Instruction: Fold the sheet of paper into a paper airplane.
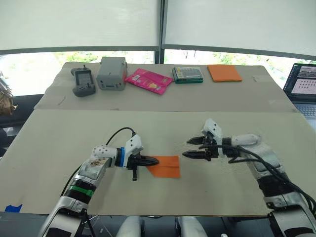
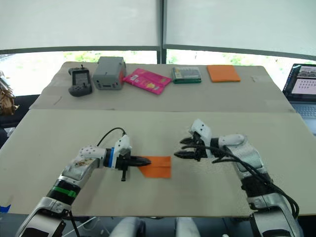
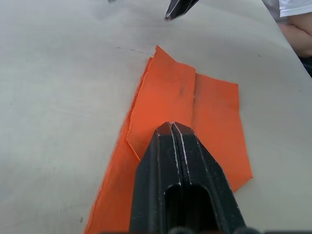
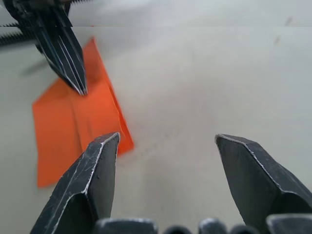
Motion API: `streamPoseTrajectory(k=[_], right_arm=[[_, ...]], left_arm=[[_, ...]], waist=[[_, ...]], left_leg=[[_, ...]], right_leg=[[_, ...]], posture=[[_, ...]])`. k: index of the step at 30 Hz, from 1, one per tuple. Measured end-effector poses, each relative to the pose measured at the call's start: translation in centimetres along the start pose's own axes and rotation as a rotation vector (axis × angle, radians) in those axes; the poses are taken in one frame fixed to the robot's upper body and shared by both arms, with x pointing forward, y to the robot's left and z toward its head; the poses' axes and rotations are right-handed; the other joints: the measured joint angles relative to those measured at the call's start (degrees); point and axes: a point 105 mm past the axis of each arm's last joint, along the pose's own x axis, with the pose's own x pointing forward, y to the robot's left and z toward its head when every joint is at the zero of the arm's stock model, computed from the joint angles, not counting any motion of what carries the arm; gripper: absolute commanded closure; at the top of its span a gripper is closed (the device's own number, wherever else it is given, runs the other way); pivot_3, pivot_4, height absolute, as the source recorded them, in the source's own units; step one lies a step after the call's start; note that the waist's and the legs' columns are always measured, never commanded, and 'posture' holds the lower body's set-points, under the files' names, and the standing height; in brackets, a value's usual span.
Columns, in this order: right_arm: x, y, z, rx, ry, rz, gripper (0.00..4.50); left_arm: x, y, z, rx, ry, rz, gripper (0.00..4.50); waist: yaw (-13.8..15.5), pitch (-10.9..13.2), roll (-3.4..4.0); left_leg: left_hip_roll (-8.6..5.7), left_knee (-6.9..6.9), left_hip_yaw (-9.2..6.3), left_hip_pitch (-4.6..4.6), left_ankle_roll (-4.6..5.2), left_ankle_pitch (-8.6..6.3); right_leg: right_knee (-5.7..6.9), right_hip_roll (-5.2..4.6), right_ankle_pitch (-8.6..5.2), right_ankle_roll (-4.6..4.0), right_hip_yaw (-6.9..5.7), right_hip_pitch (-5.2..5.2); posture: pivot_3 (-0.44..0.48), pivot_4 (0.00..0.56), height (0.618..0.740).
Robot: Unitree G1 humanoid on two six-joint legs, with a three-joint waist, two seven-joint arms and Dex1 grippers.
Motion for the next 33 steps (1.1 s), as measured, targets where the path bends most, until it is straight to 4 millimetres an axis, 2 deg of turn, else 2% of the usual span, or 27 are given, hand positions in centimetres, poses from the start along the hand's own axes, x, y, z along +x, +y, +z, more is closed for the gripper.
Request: streamPoseTrajectory(k=[2, 5, 10, 12, 16, 25, 28, 33], right_arm=[[1.0, 1.9, 0.8, -0.061, -0.053, -0.007, 1.88], [2.3, 4.0, 0.1, -0.123, -0.038, -0.036, 2.83], [3.9, 5.2, -0.1, -0.111, -0.054, -0.080, 4.46], [4.3, 5.4, -0.4, -0.110, -0.045, -0.105, 4.46], [5.6, 7.4, -2.5, -0.014, -0.014, -0.092, 4.46], [5.5, 7.3, -2.9, 0.021, -0.018, -0.133, 4.46], [4.7, 7.1, -3.6, 0.012, -0.009, -0.159, 4.46], [1.6, 6.4, -5.9, 0.024, -0.028, -0.280, 4.46]], left_arm=[[0.0, 0.0, 0.1, -0.006, -0.001, 0.001, 4.50], [-0.1, 0.1, 0.0, -0.009, 0.002, 0.003, 4.50], [-0.4, 0.2, -0.1, -0.007, 0.014, -0.002, 4.50], [-0.5, 0.1, -0.1, -0.007, 0.017, -0.006, 4.50], [-0.7, 0.1, -0.2, -0.006, 0.025, -0.008, 4.50], [-1.0, 0.1, -0.3, -0.008, 0.038, -0.015, 4.50], [-0.9, 0.1, -0.3, -0.009, 0.040, -0.019, 4.50], [-0.8, 0.1, -0.4, -0.013, 0.039, -0.021, 4.50]], waist=[[0.0, 0.0, 0.00], [0.0, 0.0, 0.00], [0.0, 0.0, 0.00], [0.0, 0.0, 0.00], [0.0, 0.0, 0.00], [0.0, 0.0, 0.00], [0.2, 0.0, 0.00], [0.5, 0.0, -0.01]], left_leg=[[0.01, 0.00, 0.01, -0.01, 0.00, 0.00], [-0.04, 0.01, 0.05, 0.01, 0.01, 0.00], [-0.03, 0.01, 0.04, 0.03, 0.01, 0.00], [-0.02, 0.00, 0.03, 0.05, 0.01, 0.00], [-0.02, 0.00, 0.04, 0.04, 0.01, 0.00], [0.02, 0.00, 0.05, 0.16, 0.01, 0.00], [-0.02, 0.00, 0.04, 0.19, 0.01, 0.00], [-0.02, 0.00, 0.03, 0.44, 0.06, -0.03]], right_leg=[[0.00, 0.03, 0.00, 0.00, 0.01, 0.00], [-0.02, -0.02, 0.00, 0.00, 0.02, 0.02], [-0.02, 0.02, 0.00, 0.00, 0.02, 0.02], [-0.02, 0.04, 0.00, 0.00, 0.01, 0.04], [-0.03, 0.04, 0.00, 0.00, 0.02, 0.03], [-0.04, 0.09, -0.01, 0.00, 0.02, 0.14], [-0.06, 0.05, -0.01, 0.01, 0.01, 0.22], [-0.20, 0.04, -0.04, 0.05, -0.01, 0.57]], posture=[[0.000, 0.150, 0.740], [0.000, 0.150, 0.740], [0.000, 0.150, 0.740], [0.000, 0.150, 0.740], [0.000, 0.150, 0.740], [0.000, 0.150, 0.740], [0.000, 0.150, 0.740], [0.000, 0.150, 0.740]])
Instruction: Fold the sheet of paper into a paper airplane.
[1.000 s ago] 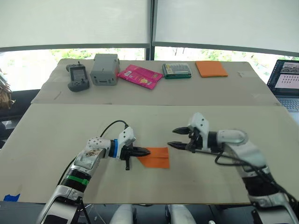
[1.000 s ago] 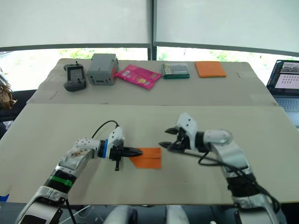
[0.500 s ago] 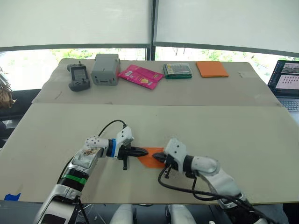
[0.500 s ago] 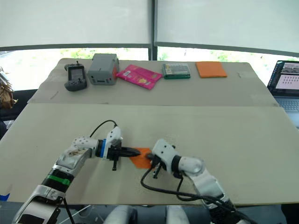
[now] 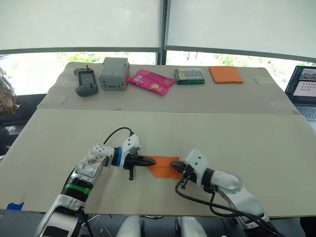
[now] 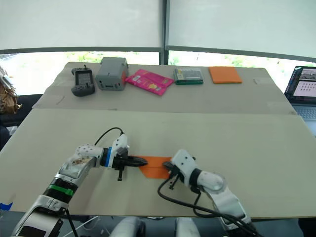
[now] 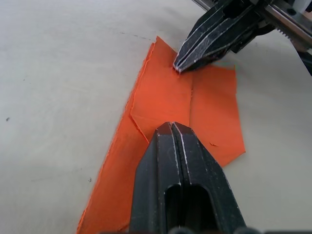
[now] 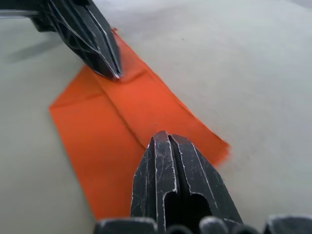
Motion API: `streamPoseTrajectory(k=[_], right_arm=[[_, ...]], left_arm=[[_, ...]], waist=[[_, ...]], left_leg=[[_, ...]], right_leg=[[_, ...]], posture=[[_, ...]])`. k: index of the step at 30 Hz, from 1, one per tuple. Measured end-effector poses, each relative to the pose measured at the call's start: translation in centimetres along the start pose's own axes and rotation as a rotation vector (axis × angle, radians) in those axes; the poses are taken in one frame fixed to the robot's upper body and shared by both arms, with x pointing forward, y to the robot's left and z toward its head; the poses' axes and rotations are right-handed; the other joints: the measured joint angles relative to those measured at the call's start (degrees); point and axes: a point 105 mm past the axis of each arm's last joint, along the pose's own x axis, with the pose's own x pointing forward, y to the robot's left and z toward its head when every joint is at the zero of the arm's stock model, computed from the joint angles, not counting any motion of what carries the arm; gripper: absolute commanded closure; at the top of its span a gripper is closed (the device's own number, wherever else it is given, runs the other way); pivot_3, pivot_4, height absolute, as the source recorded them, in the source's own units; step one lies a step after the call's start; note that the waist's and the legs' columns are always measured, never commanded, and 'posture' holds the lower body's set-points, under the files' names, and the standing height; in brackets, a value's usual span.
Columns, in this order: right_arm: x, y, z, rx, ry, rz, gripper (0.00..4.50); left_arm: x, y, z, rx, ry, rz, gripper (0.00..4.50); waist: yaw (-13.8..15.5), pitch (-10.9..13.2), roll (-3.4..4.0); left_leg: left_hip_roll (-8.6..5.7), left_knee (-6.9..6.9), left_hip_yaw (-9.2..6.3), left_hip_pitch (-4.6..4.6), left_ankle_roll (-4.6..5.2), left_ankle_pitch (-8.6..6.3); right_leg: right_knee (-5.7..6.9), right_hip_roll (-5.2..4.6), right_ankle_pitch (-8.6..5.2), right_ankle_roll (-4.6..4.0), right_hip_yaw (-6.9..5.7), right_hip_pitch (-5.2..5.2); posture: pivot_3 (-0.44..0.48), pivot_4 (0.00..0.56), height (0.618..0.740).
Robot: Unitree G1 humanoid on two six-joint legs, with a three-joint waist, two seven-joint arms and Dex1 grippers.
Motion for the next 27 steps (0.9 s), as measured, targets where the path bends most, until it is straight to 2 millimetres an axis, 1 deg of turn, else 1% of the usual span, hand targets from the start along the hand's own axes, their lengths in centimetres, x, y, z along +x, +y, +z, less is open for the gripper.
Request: streamPoseTrajectory(k=[4, 6, 8, 9, 11, 13, 15, 16, 18, 20, 21, 24, 27], right_arm=[[-1.5, -0.4, -1.0, -0.011, -0.021, -0.032, 4.46], [-1.8, -0.7, -1.1, -0.012, -0.042, -0.042, 4.46], [-1.9, -1.1, -0.7, -0.005, -0.069, -0.048, 4.46], [-1.9, -1.4, -0.4, -0.005, -0.080, -0.054, 4.46], [-1.6, -2.1, 0.9, -0.034, -0.115, -0.056, 4.46], [-1.0, -2.6, 2.8, -0.077, -0.159, -0.046, 4.46], [0.0, -2.4, 4.4, -0.099, -0.190, -0.011, 4.46], [0.6, -2.0, 4.6, -0.105, -0.186, 0.017, 4.46], [1.8, -0.9, 4.3, -0.111, -0.153, 0.064, 4.46], [3.1, -0.1, 2.9, -0.109, -0.094, 0.102, 4.46], [3.5, 0.3, 2.3, -0.112, -0.069, 0.116, 4.46], [4.0, 0.8, 2.3, -0.165, -0.082, 0.130, 4.46], [4.0, 1.4, 2.1, -0.268, -0.097, 0.152, 4.46]], left_arm=[[0.1, 0.0, -0.2, -0.006, 0.008, 0.000, 4.50], [0.2, 0.1, -0.2, -0.008, 0.006, -0.002, 4.50], [0.2, 0.1, -0.2, -0.009, 0.003, -0.004, 4.50], [0.2, 0.1, -0.2, -0.009, 0.003, -0.004, 4.50], [0.2, 0.2, -0.1, -0.009, 0.003, -0.005, 4.50], [0.3, 0.2, -0.1, -0.009, 0.001, -0.007, 4.50], [0.4, 0.1, -0.1, -0.006, 0.000, -0.009, 4.50], [0.4, 0.1, -0.1, -0.005, -0.001, -0.010, 4.50], [0.4, 0.1, 0.0, -0.002, -0.002, -0.010, 4.50], [0.4, 0.1, 0.0, 0.001, -0.002, -0.006, 4.50], [0.4, 0.0, 0.0, 0.002, -0.003, -0.005, 4.50], [0.3, 0.0, -0.1, 0.004, -0.006, 0.005, 4.50], [0.3, -0.1, -0.2, 0.004, -0.008, 0.012, 4.50]], waist=[[-0.1, 0.0, 0.00], [0.0, 0.0, 0.00], [0.1, 0.0, -0.01], [0.0, 0.0, 0.00], [-0.2, 0.0, 0.00], [-0.4, 0.0, 0.00], [-0.4, 0.0, 0.00], [-0.3, 0.0, 0.00], [-0.3, 0.0, 0.00], [-0.4, 0.0, 0.00], [-0.3, 0.0, 0.00], [-0.5, 0.0, 0.00], [-0.5, 0.0, 0.01]], left_leg=[[0.03, -0.17, 0.01, 0.62, 0.09, -0.06], [0.03, -0.17, 0.01, 0.66, 0.10, -0.06], [0.02, -0.17, 0.01, 0.64, 0.10, -0.07], [0.00, -0.17, 0.03, 0.61, 0.10, -0.07], [0.00, -0.17, 0.04, 0.59, 0.10, -0.06], [0.03, -0.19, 0.03, 0.59, 0.10, -0.07], [0.04, -0.23, 0.01, 0.59, 0.11, -0.07], [0.04, -0.24, -0.01, 0.57, 0.11, -0.07], [0.02, -0.23, 0.00, 0.54, 0.11, -0.07], [-0.01, -0.23, 0.02, 0.53, 0.11, -0.07], [-0.01, -0.23, 0.02, 0.53, 0.11, -0.07], [0.00, -0.24, 0.02, 0.55, 0.11, -0.07], [0.02, -0.24, 0.02, 0.56, 0.11, -0.07]], right_leg=[[-0.26, 0.02, -0.06, 0.07, 0.00, 0.69], [-0.29, 0.01, -0.07, 0.09, 0.00, 0.75], [-0.29, 0.00, -0.07, 0.10, 0.02, 0.73], [-0.26, -0.02, -0.07, 0.10, 0.05, 0.68], [-0.23, -0.01, -0.07, 0.09, 0.07, 0.63], [-0.20, 0.03, -0.07, 0.09, 0.06, 0.60], [-0.20, 0.04, -0.07, 0.09, 0.06, 0.58], [-0.20, 0.04, -0.07, 0.08, 0.04, 0.57], [-0.22, 0.02, -0.07, 0.08, 0.04, 0.56], [-0.22, -0.01, -0.07, 0.08, 0.05, 0.54], [-0.22, -0.02, -0.07, 0.08, 0.05, 0.54], [-0.22, 0.00, -0.07, 0.08, 0.06, 0.54], [-0.21, 0.02, -0.07, 0.08, 0.05, 0.55]], posture=[[0.000, 0.150, 0.740], [0.000, 0.150, 0.740], [0.000, 0.150, 0.740], [0.000, 0.150, 0.740], [0.000, 0.150, 0.740], [0.000, 0.150, 0.740], [0.000, 0.150, 0.740], [0.000, 0.150, 0.740], [0.000, 0.150, 0.740], [0.000, 0.150, 0.740], [0.000, 0.150, 0.740], [0.000, 0.150, 0.740], [0.000, 0.150, 0.740]])
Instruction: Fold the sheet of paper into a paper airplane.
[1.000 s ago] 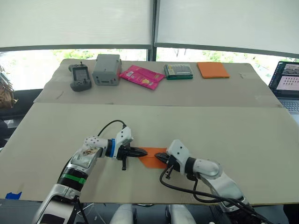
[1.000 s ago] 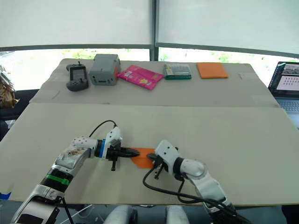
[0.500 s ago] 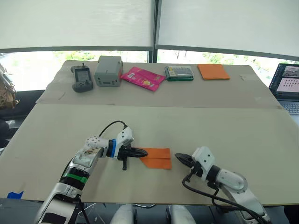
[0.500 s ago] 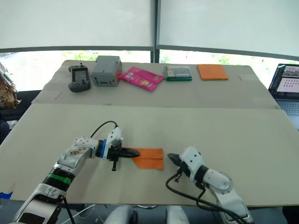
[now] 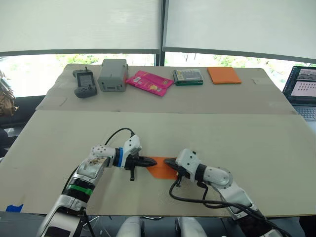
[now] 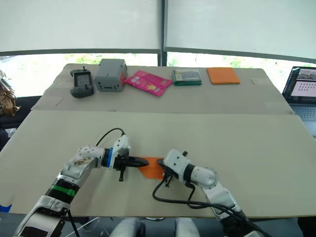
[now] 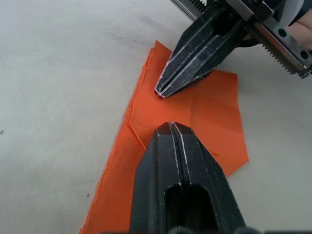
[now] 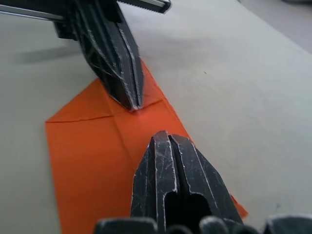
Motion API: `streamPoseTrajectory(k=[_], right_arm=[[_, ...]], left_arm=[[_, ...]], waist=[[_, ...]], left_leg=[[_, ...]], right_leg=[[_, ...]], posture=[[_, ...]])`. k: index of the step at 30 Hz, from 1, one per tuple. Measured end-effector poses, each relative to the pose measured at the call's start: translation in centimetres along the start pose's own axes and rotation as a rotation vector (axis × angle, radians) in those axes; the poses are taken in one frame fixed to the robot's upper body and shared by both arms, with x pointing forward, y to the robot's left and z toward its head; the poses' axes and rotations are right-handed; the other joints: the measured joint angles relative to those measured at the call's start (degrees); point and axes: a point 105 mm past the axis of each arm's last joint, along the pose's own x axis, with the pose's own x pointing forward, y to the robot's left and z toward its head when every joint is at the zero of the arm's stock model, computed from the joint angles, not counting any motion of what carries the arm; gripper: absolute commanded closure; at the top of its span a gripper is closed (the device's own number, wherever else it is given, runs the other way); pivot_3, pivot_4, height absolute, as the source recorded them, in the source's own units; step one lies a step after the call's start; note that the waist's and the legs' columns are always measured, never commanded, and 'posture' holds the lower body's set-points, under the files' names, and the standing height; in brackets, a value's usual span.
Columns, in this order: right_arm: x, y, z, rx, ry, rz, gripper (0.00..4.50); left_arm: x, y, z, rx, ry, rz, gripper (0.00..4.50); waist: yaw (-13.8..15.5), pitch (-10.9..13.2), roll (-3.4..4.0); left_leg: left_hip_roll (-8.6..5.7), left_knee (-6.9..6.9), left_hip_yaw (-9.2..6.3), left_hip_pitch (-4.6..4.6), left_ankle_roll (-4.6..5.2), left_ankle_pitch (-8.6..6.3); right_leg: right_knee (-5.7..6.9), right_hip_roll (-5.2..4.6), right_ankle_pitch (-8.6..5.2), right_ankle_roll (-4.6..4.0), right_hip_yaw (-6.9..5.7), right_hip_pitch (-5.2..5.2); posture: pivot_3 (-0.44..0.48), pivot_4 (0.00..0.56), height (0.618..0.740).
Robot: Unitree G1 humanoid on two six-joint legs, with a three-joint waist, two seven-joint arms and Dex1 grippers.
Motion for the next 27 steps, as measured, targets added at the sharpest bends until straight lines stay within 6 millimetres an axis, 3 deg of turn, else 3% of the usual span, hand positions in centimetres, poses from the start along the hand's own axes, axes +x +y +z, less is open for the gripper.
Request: streamPoseTrajectory(k=[7, 13, 16, 20, 25, 26, 27], right_arm=[[-1.3, 0.1, -1.1, -0.058, -0.010, -0.067, 4.46], [-4.2, -1.9, -3.2, -0.041, 0.074, -0.149, 4.46], [-5.4, -2.8, -3.3, -0.011, 0.075, -0.187, 4.46], [-6.0, -3.3, -3.4, 0.097, 0.085, -0.201, 4.46], [-5.8, -4.2, -2.1, 0.394, 0.074, -0.156, 4.46], [-5.7, -4.5, -1.5, 0.429, 0.064, -0.140, 3.86], [-5.7, -4.7, -0.9, 0.451, 0.051, -0.127, 3.55]], left_arm=[[-0.1, -0.4, -0.3, -0.005, -0.002, 0.012, 4.50], [-0.3, -0.4, -0.6, -0.008, 0.008, 0.016, 4.50], [-0.4, -0.5, -0.5, -0.008, 0.007, 0.014, 4.50], [-0.4, -0.4, -0.5, -0.007, 0.006, 0.015, 4.50], [-0.5, -0.4, -0.4, -0.013, -0.004, 0.017, 4.50], [-0.6, -0.4, -0.4, -0.021, -0.014, 0.020, 4.50], [-0.8, -0.4, -0.4, -0.033, -0.027, 0.023, 4.50]], waist=[[0.4, 0.0, -0.02], [1.1, 0.0, -0.02], [1.2, 0.0, -0.02], [1.1, 0.0, -0.01], [0.9, 0.0, 0.02], [0.9, 0.0, 0.03], [0.8, 0.0, 0.03]], left_leg=[[-0.03, 0.00, -0.01, 0.14, 0.02, -0.02], [-0.02, 0.00, -0.09, 0.48, 0.13, -0.08], [-0.02, 0.00, -0.09, 0.45, 0.17, -0.11], [-0.01, -0.01, -0.08, 0.39, 0.17, -0.11], [0.06, 0.00, -0.11, 0.22, 0.18, -0.11], [0.08, 0.00, -0.12, 0.17, 0.17, -0.11], [0.08, -0.01, -0.12, 0.11, 0.17, -0.11]], right_leg=[[-0.09, -0.07, 0.00, 0.00, -0.01, 0.22], [-0.55, -0.14, -0.02, 0.05, -0.09, 0.88], [-0.60, -0.16, -0.02, 0.06, -0.08, 0.87], [-0.57, -0.16, -0.02, 0.06, -0.06, 0.80], [-0.54, -0.16, 0.00, 0.05, -0.05, 0.62], [-0.54, -0.16, 0.00, 0.05, -0.06, 0.55], [-0.53, -0.15, 0.00, 0.05, -0.07, 0.47]], posture=[[0.000, 0.150, 0.740], [0.000, 0.150, 0.740], [0.000, 0.150, 0.740], [0.000, 0.150, 0.740], [0.000, 0.150, 0.740], [0.000, 0.150, 0.740], [0.000, 0.150, 0.740]])
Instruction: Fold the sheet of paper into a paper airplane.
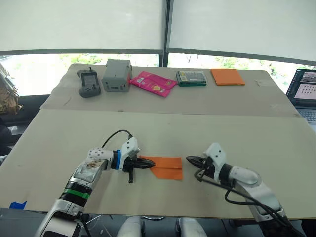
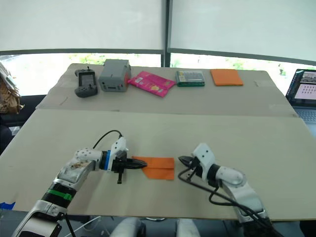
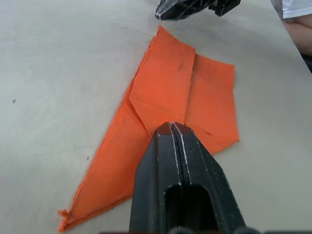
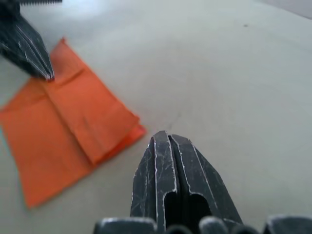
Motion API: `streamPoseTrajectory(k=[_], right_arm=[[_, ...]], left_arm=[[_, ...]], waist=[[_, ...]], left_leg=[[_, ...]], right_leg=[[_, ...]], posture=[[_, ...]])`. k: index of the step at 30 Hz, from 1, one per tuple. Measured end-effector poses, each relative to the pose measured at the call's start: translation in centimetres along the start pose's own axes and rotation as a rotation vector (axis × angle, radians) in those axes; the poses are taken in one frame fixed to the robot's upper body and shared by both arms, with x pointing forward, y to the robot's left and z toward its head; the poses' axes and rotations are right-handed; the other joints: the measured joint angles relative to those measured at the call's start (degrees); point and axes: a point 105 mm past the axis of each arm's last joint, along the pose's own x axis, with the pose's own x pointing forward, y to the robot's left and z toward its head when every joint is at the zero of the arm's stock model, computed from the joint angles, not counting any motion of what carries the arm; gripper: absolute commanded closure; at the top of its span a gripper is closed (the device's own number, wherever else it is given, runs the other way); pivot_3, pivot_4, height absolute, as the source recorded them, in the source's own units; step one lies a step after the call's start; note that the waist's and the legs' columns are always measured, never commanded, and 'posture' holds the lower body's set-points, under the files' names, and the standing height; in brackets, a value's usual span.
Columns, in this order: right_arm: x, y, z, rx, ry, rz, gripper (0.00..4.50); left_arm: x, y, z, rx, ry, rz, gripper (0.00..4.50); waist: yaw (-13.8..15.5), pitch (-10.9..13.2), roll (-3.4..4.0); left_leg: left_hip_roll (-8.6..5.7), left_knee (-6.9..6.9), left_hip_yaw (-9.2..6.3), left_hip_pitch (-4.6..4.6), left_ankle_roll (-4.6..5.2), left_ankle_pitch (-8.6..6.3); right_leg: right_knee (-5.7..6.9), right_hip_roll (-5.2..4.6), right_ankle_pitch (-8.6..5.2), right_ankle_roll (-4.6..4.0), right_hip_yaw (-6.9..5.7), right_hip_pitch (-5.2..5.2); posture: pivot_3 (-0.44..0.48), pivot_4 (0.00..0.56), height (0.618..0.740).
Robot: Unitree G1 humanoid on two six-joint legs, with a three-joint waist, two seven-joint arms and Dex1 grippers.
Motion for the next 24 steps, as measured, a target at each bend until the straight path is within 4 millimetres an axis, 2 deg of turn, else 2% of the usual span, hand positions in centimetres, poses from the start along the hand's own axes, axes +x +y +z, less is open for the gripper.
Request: streamPoseTrajectory(k=[4, 10, 13, 22, 24], right_arm=[[-0.2, -0.4, 1.4, 0.070, 0.001, 0.026, 2.21], [-0.7, -0.4, 2.2, 0.129, 0.051, 0.102, 0.07], [-0.5, -0.2, 2.4, 0.156, 0.050, 0.129, 0.00], [0.8, 0.4, 1.8, 0.365, 0.059, 0.227, 0.00], [1.3, 0.7, 1.7, 0.405, 0.065, 0.256, 0.00]], left_arm=[[-1.7, 0.1, 0.4, -0.052, -0.038, 0.035, 4.50], [-5.6, 0.3, 4.1, -0.043, -0.110, 0.146, 4.50], [-6.8, 0.3, 4.4, -0.065, -0.098, 0.193, 3.63], [-7.3, -0.5, 2.4, -0.117, -0.045, 0.233, 0.62], [-7.2, -0.7, 2.0, -0.124, -0.031, 0.227, 0.62]], waist=[[-0.3, 0.0, 0.01], [-0.7, 0.0, -0.01], [-0.8, 0.0, 0.01], [-0.8, 0.1, 0.02], [-0.8, 0.1, 0.04]], left_leg=[[0.01, -0.01, 0.00, -0.56, 0.00, 0.00], [-0.15, 0.05, 0.06, -1.17, -0.01, 0.01], [-0.16, 0.04, 0.08, -1.15, -0.01, 0.01], [-0.16, 0.04, 0.09, -1.14, -0.04, 0.03], [-0.17, 0.04, 0.11, -1.15, -0.04, 0.03]], right_leg=[[0.11, 0.02, 0.01, 0.00, 0.01, -0.62], [0.57, -0.18, 0.01, 0.02, 0.06, -1.47], [0.59, -0.17, 0.01, 0.02, 0.06, -1.48], [0.60, -0.18, 0.01, 0.01, 0.07, -1.50], [0.61, -0.18, 0.01, 0.01, 0.08, -1.53]], posture=[[0.000, 0.150, 0.740], [0.000, 0.150, 0.740], [0.000, 0.150, 0.740], [0.000, 0.150, 0.740], [0.000, 0.150, 0.740]])
